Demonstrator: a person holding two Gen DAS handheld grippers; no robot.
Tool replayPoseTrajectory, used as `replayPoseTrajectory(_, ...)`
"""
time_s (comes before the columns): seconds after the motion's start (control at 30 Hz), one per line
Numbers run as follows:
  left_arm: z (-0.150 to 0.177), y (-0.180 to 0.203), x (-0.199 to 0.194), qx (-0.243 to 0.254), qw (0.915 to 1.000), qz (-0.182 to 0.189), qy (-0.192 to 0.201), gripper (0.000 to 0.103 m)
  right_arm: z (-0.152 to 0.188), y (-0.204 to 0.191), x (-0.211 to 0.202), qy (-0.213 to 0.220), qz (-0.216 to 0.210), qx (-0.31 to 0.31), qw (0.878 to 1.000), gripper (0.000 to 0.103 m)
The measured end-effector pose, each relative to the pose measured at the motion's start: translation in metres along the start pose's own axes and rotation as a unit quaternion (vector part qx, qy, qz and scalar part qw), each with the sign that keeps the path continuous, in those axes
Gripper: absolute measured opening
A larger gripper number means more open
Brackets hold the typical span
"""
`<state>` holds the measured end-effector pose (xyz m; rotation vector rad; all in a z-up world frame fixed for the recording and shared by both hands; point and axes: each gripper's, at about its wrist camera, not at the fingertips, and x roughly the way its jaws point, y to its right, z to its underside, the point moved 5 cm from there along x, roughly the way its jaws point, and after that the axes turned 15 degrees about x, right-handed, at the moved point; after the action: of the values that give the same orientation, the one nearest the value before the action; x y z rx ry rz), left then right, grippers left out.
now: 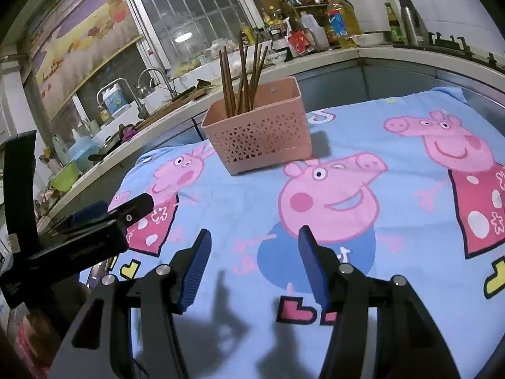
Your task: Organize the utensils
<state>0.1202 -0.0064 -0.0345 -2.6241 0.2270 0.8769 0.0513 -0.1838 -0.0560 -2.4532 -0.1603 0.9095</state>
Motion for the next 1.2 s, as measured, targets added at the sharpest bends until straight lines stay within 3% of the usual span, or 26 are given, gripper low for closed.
replayPoseTrajectory(0.17,0.002,0.001,-0.004,0.006,0.9998,-0.02,0.003,0.096,0.001,-0.002,0.001,-0.006,-0.001,-0.001,1.0,0.02)
replayPoseTrajectory(0.67,0.003,0.007,0.006,0.016,0.9993,-0.032,-0.007,0.096,-0.005,0.009,0.01,-0.005,0.017,0.004,1.0,0.021)
replayPoseTrajectory(1.2,0.006,0.012,0.024,0.02,0.9992,-0.026,-0.022,0.096,-0.007,0.018,0.016,-0.006,0.03,0.008,1.0,0.021)
